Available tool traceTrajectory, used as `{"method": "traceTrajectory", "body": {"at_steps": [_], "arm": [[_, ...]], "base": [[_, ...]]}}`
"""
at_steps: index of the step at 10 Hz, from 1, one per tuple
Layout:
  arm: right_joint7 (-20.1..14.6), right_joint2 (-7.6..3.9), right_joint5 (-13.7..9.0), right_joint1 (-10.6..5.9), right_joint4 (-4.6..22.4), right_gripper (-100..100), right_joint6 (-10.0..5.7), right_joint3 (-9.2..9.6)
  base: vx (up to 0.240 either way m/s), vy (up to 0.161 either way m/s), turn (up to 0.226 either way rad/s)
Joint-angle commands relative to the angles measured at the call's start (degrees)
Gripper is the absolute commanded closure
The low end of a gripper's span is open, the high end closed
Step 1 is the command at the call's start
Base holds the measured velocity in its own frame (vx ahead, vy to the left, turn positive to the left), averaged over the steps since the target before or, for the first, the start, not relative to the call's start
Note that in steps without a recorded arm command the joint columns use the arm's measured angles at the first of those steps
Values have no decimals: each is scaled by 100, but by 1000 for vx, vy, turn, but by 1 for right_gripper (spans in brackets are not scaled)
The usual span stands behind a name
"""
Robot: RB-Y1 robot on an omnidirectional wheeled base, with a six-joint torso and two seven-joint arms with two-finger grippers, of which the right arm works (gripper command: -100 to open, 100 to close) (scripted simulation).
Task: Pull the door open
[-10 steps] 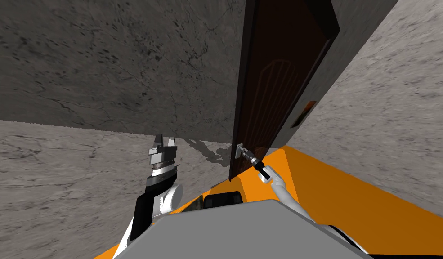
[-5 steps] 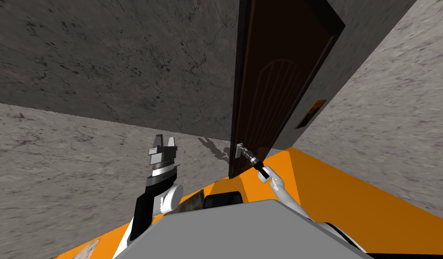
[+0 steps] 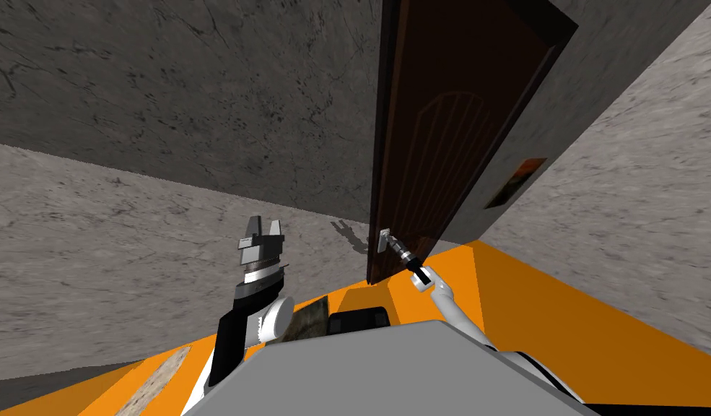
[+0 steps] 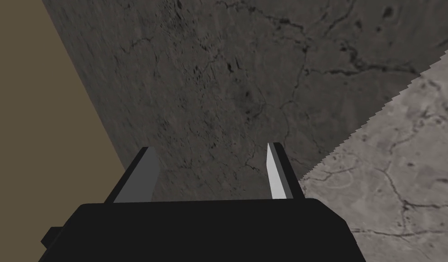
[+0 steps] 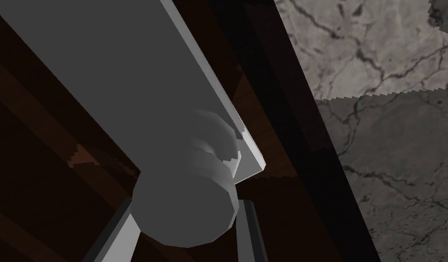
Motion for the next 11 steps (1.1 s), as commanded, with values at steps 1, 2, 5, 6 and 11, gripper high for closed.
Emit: {"method": "traceTrajectory", "body": {"at_steps": [1,2,5,6,11], "arm": [[-286,14,-273,-40,-20,100,30,46],[-330,14,-273,-40,-20,100,30,46],[-843,33,-790,-117,46,100,108,112],[-864,33,-796,-117,46,100,108,112],[-1593,61,-1563,-231,144,100,222,209]], "base": [[-101,-77,147],[-63,-54,67],[-70,-57,129],[-56,-55,69],[-67,-56,108]]}}
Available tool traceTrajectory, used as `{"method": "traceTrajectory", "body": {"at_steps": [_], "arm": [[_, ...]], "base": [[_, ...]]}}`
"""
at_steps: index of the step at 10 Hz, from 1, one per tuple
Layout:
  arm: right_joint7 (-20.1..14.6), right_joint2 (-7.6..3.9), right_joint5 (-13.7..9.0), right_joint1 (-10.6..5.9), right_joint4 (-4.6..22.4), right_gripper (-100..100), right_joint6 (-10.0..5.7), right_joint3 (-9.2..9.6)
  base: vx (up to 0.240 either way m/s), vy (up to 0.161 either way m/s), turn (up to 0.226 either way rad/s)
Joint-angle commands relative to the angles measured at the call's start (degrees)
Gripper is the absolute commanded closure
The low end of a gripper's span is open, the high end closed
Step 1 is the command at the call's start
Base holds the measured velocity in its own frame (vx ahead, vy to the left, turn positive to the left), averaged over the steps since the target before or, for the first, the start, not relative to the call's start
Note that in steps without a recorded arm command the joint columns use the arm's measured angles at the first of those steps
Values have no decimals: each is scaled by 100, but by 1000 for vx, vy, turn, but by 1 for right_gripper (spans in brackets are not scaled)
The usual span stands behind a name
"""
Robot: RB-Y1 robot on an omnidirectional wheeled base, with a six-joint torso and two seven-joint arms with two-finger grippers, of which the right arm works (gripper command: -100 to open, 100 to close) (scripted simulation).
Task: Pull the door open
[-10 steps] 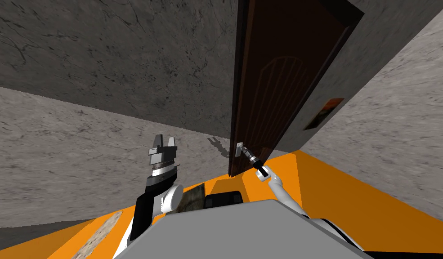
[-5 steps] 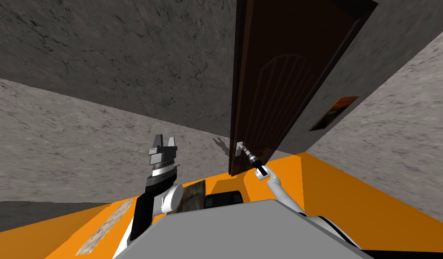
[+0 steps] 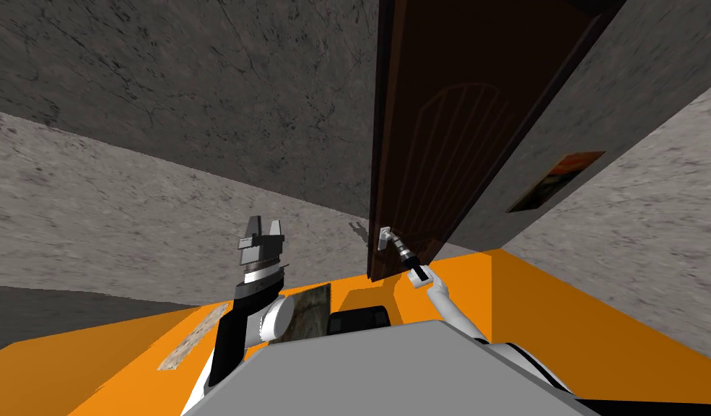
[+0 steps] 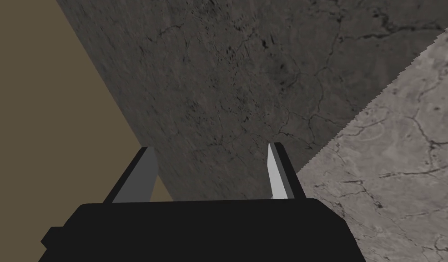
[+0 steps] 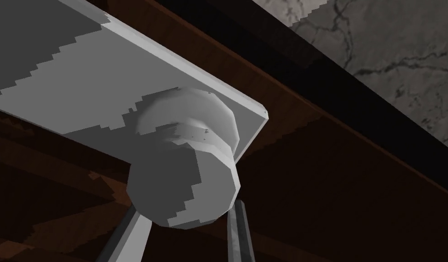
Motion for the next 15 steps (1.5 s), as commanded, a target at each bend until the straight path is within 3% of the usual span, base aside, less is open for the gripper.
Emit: {"method": "traceTrajectory", "body": {"at_steps": [1,3,6,7,10,12,15], "arm": [[-286,28,-286,-81,-4,100,-6,59],[-486,35,-507,-111,22,100,24,85],[-991,58,-1069,-203,100,100,116,163],[-1037,58,-1124,-203,100,100,116,163],[-1541,81,-1689,-296,180,100,210,242],[-1590,81,-1750,-296,180,100,210,242],[-2107,104,-2330,-389,260,100,303,321]], "base": [[-82,-64,134],[-83,-64,128],[-80,-50,127],[-65,-50,63],[-77,-53,135],[-44,-30,37],[-65,-45,128]]}}
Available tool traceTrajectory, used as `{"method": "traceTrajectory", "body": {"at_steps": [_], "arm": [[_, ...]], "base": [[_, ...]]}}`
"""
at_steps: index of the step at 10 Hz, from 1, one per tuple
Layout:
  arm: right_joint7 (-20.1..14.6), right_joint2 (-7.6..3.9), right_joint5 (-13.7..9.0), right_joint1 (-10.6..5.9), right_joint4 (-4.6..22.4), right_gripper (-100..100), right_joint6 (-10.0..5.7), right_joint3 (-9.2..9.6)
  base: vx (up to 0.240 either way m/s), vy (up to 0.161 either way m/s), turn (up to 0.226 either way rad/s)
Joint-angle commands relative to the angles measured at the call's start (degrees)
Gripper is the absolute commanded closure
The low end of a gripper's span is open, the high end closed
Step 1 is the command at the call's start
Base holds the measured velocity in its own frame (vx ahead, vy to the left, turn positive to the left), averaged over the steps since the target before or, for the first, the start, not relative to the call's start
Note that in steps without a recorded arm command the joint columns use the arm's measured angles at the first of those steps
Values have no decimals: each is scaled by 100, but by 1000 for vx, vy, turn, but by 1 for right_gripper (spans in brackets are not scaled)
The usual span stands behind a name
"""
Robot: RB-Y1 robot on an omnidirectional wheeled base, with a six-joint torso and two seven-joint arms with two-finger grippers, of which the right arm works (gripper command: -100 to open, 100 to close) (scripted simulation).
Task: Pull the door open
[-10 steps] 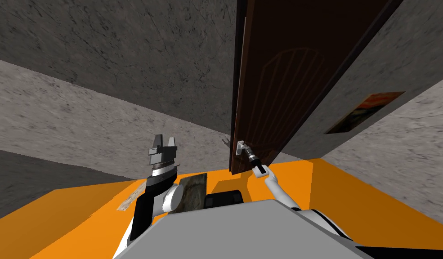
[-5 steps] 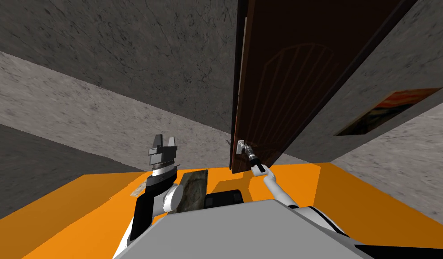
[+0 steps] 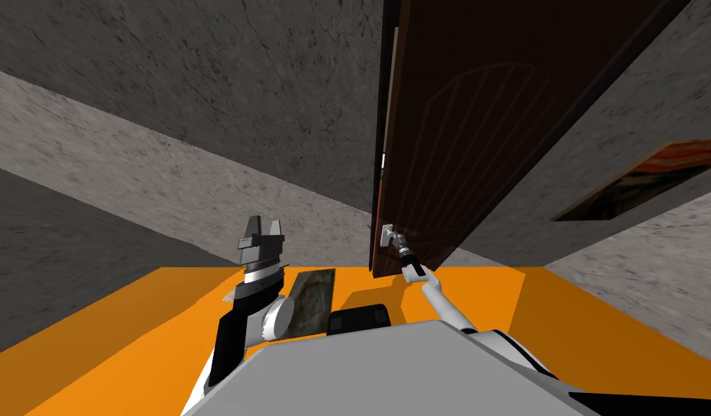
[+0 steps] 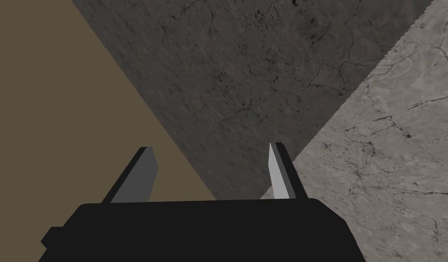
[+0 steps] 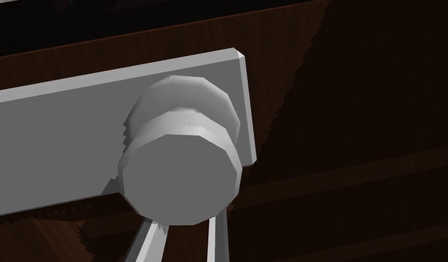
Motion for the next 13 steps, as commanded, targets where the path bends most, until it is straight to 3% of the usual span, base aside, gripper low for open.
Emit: {"method": "traceTrajectory", "body": {"at_steps": [1,4,5,10,11,12,13], "arm": [[-158,53,-149,-75,-110,100,-25,72],[-655,76,-723,-166,-33,100,66,150],[-709,76,-760,-166,-33,100,66,150],[-1603,111,-1707,-311,91,100,211,272],[-1622,111,-1730,-311,91,100,211,272],[-1727,144,-1851,-175,73,-100,352,210],[-1817,169,-1922,-164,40,-100,376,216]], "base": [[-78,-53,83],[-72,-44,123],[-53,-46,68],[-80,-57,141],[-57,-41,79],[-53,-54,2],[-80,-52,-6]]}}
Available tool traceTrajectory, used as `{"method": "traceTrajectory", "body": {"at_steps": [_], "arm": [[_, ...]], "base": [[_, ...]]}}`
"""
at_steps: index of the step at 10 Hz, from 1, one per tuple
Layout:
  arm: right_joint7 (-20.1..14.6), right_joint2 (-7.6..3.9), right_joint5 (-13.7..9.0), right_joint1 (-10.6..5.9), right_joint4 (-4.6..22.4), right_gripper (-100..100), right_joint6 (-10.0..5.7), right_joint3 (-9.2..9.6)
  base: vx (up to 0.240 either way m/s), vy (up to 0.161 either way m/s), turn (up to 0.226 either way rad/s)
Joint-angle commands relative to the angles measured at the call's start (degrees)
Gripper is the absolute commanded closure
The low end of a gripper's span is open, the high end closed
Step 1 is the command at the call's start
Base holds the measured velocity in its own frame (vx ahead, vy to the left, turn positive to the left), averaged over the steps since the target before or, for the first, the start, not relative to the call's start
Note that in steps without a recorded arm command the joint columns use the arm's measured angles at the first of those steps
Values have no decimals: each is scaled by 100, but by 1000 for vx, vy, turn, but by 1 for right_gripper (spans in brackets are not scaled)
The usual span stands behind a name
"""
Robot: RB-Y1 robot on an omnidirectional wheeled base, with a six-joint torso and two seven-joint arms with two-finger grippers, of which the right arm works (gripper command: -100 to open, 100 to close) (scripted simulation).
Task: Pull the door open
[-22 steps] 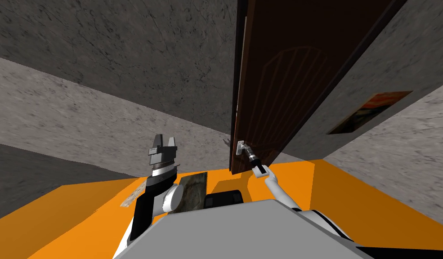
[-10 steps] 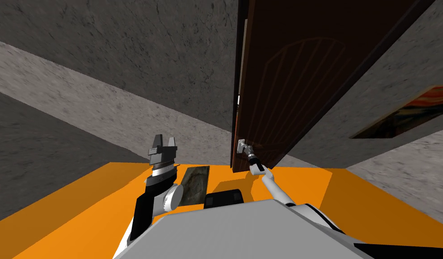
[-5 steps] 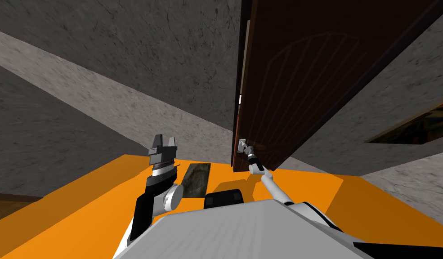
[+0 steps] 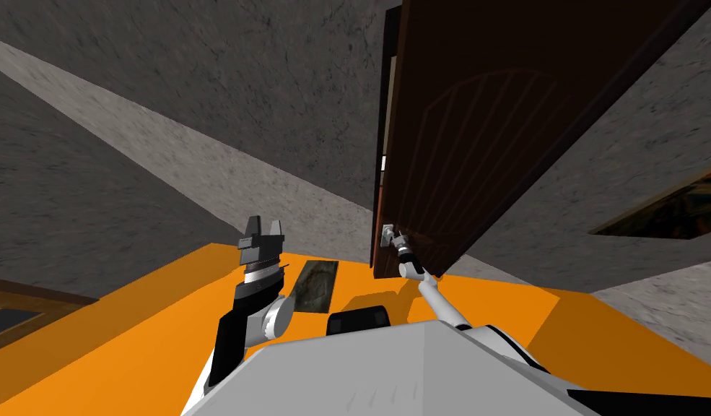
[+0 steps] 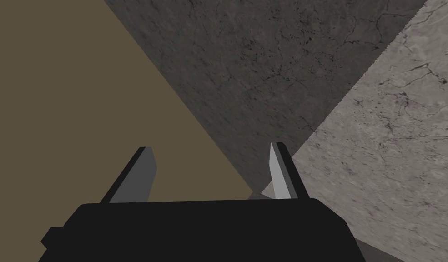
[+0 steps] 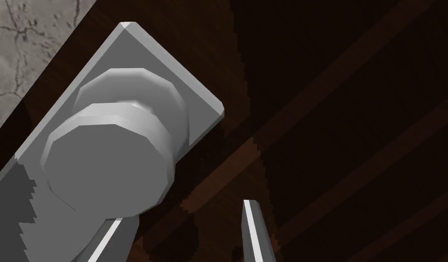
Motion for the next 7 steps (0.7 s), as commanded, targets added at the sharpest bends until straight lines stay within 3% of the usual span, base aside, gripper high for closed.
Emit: {"method": "traceTrajectory", "body": {"at_steps": [1,7], "arm": [[-188,113,-114,-22,-54,-100,38,95],[-1008,341,-763,81,-358,-100,258,150]], "base": [[-110,-46,53],[-105,-28,82]]}}
